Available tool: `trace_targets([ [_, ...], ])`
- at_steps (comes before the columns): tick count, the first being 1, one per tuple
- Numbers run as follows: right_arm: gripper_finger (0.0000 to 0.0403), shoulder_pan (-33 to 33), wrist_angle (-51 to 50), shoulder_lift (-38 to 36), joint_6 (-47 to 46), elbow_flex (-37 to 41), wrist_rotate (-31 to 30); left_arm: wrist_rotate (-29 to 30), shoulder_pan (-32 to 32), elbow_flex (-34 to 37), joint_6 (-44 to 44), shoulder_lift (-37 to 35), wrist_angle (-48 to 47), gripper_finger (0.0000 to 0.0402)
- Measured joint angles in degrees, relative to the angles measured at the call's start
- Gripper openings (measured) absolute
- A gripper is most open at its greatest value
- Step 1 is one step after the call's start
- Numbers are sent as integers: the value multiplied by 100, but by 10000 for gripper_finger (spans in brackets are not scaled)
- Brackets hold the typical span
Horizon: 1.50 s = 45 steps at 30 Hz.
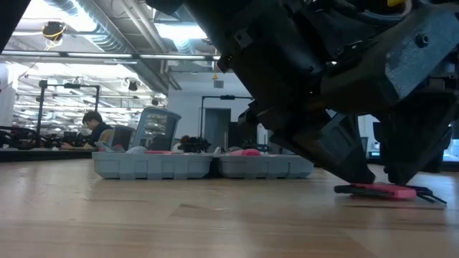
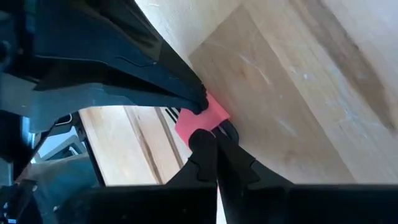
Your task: Prefit tool cases
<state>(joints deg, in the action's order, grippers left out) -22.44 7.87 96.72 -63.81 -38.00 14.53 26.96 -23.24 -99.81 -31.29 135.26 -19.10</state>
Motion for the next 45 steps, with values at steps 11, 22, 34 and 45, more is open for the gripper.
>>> trace_targets([
  [11,0,-2,106,-67,-39,9,-100,29,-31,1,-280,2,-31,0],
  [22,0,-102,185,-32,-107,15,-349,57,-61,7,-407,2,-38,0],
  [34,0,-613,719,359,-280,2,-553,313,-66,11,-949,96,-84,0],
  [45,0,-337,564,261,-55,11,-755,393,-59,11,-597,21,-341,0],
])
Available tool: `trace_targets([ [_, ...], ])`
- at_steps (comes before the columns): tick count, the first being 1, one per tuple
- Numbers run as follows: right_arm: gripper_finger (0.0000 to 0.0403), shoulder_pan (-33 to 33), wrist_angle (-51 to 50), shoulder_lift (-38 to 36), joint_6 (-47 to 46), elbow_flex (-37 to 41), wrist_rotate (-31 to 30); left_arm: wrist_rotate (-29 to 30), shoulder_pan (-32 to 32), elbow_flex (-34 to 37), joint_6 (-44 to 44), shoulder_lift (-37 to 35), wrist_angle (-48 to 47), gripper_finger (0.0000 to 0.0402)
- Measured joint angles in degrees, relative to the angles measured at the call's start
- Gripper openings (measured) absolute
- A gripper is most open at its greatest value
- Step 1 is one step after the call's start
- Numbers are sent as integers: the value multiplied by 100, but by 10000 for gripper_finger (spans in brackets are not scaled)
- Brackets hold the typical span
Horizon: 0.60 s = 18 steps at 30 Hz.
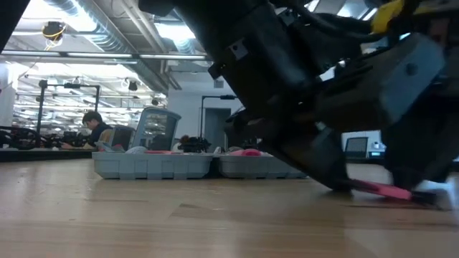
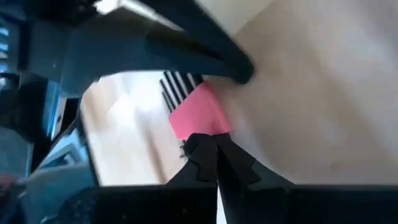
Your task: Prefit tool cases
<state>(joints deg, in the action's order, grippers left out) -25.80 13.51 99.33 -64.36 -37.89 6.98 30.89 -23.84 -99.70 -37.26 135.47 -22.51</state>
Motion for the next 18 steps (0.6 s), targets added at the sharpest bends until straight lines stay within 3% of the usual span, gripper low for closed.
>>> trace_targets([
  [13,0,821,-1422,-945,1034,5,-627,873,5,13,324,-656,-1671,0],
  [18,0,1066,-1784,-1324,1256,0,-769,1115,5,2,279,-873,-1733,0],
])
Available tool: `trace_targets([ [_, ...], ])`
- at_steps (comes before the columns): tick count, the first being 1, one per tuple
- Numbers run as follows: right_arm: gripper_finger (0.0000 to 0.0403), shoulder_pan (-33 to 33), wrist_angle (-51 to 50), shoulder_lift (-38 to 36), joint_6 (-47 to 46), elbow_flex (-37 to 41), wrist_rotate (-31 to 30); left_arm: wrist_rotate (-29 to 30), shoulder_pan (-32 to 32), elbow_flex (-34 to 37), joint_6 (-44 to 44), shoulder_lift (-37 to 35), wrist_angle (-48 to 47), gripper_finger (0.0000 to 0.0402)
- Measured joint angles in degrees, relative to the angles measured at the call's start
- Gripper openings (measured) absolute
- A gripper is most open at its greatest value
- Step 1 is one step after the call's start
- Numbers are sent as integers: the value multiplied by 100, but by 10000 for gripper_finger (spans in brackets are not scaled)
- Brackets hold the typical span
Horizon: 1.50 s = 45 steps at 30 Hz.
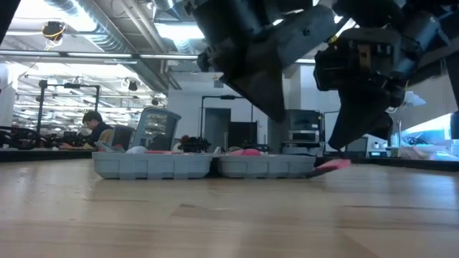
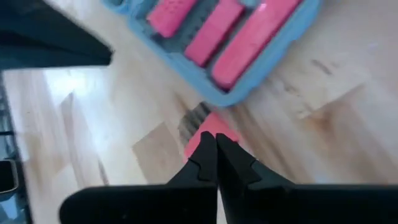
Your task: Prefit tool cases
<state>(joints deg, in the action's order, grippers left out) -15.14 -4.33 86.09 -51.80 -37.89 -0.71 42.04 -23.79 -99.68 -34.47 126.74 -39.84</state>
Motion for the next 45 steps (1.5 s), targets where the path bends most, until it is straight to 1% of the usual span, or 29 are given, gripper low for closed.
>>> trace_targets([
  [3,0,24,-72,-44,25,0,-1,-83,1,4,117,2,375,0],
  [6,0,18,-259,-15,-30,-4,-18,-344,63,-7,455,43,959,0],
  [9,0,16,-460,83,-45,-2,22,-499,178,-4,784,141,1323,0],
  [11,0,14,-523,99,-45,-2,8,-499,271,4,910,184,1365,0],
  [14,0,17,-536,99,-54,-2,-195,-578,420,3,957,221,1382,0],
  [19,0,12,-492,99,-188,-4,-164,-1172,643,257,1248,271,1709,0],
  [22,0,13,-499,99,-196,-4,-149,-1276,650,273,1220,271,1742,0],
  [25,0,18,-482,99,-194,-4,-197,-1327,540,273,1277,271,2121,0],
  [27,0,18,-477,99,-194,-4,-230,-1584,490,271,1388,314,2450,0],
  [28,0,18,-479,99,-194,-4,-232,-1816,485,259,1444,358,2620,0],
  [29,0,18,-477,99,-194,-4,-236,-2018,490,259,1549,400,2657,0],
  [30,0,18,-489,99,-194,-4,-239,-2084,512,265,1631,473,2620,0],
  [33,0,21,-572,101,-199,7,-279,-2046,629,289,1757,537,2456,0],
  [35,0,28,-521,101,-200,7,-290,-2026,686,273,1881,509,2567,0],
  [39,0,1,-512,102,-178,-4,-116,-1919,740,269,2177,472,2576,0],
  [45,0,-116,-570,104,-188,-4,-127,-1759,789,269,2405,472,2377,0],
])
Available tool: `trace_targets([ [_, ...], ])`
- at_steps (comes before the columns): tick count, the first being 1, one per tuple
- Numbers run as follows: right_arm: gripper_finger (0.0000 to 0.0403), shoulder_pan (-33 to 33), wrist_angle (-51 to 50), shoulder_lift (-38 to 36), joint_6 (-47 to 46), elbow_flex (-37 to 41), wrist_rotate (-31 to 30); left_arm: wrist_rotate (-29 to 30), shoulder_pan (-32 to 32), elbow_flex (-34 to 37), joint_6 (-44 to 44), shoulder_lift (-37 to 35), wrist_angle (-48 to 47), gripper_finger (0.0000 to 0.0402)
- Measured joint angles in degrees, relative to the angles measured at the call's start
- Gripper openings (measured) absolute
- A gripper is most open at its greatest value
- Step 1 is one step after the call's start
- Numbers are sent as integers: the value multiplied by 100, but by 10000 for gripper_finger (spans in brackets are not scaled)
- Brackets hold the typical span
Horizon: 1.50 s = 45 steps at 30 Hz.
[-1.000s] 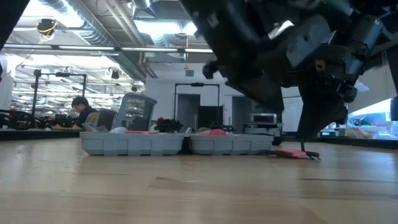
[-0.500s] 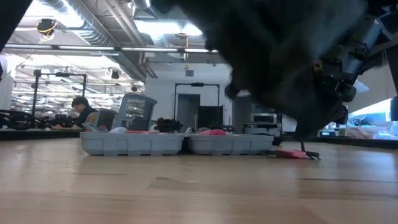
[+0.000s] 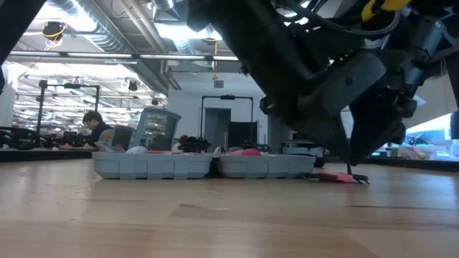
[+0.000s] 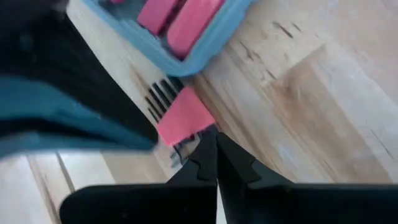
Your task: Prefit tool cases
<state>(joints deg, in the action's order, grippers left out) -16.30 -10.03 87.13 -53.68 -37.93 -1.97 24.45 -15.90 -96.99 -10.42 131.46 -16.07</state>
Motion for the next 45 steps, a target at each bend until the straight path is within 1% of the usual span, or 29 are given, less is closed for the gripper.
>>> trace_targets([
  [5,0,-222,-304,-125,6,-3,-311,-35,116,3,-160,0,-571,0],
  [8,0,-449,-658,-471,-4,-9,-479,-34,148,2,-164,0,-591,0],
  [10,0,-705,-1025,-791,-76,-9,-752,-72,146,2,-166,0,-528,0],
  [14,0,-1348,-1981,-1569,-893,-9,-1342,-125,139,2,-127,0,-571,0],
  [18,0,-2067,-2354,-2027,-2020,-9,-1916,-140,166,2,134,0,-671,0],
  [21,0,-2518,-2390,-2064,-2687,-9,-2280,-190,266,0,464,-2,-851,0],
  [24,0,-2840,-2382,-2032,-3078,-7,-2597,-498,376,2,457,-73,-849,0],
  [26,0,-2950,-2403,-1970,-3266,-6,-2707,-526,382,2,434,-98,-674,0],
  [29,0,-3027,-2309,-1978,-3330,-4,-2799,-659,352,2,391,-144,-661,0],
  [32,0,-3024,-2100,-1976,-3319,-4,-2886,-795,319,-2,190,-142,-878,0],
  [37,0,-2954,-1728,-1976,-3316,-4,-3492,-642,295,2,137,-120,-943,0],
  [39,0,-2785,-1650,-1976,-3364,-4,-3410,-514,303,2,36,-120,-946,0],
  [42,0,-2413,-1609,-1967,-3581,-4,-2992,-478,335,2,-170,-120,-947,0],
  [45,0,-2001,-1479,-1921,-3601,-4,-2912,-506,351,2,-239,-120,-868,0],
])
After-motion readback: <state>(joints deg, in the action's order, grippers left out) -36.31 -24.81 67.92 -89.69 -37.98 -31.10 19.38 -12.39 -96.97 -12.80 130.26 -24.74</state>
